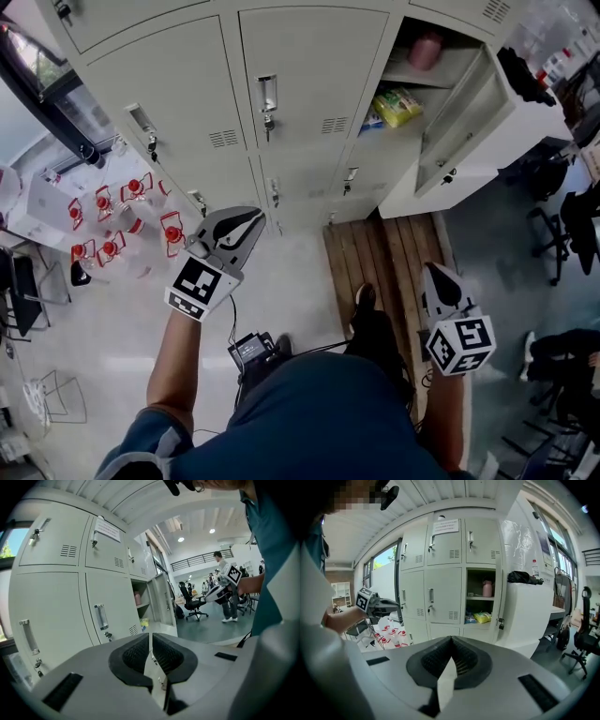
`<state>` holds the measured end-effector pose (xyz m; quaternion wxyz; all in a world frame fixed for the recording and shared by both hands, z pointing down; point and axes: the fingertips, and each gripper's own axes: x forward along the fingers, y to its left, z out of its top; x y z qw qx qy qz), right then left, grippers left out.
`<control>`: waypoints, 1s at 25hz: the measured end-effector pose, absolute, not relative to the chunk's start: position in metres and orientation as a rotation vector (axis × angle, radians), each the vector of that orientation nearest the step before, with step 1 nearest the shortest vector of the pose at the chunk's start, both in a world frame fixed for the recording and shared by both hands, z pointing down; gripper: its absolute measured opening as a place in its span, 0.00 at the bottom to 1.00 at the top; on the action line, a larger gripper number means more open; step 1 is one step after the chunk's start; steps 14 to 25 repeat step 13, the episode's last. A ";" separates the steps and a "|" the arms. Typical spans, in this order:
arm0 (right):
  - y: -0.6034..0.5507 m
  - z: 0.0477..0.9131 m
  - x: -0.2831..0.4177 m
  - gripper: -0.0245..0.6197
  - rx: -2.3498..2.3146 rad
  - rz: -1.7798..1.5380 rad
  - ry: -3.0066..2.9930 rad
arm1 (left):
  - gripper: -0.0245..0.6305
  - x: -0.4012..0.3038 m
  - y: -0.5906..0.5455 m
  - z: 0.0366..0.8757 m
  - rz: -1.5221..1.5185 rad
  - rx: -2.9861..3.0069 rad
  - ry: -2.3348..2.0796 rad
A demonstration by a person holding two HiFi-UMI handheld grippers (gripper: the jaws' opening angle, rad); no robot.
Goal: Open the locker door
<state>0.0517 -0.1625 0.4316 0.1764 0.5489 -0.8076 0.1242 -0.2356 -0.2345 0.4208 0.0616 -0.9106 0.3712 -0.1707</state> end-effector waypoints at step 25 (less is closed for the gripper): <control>-0.140 0.434 0.069 0.10 1.600 0.374 -2.276 | 0.09 -0.228 -0.220 0.405 -0.491 -2.742 1.129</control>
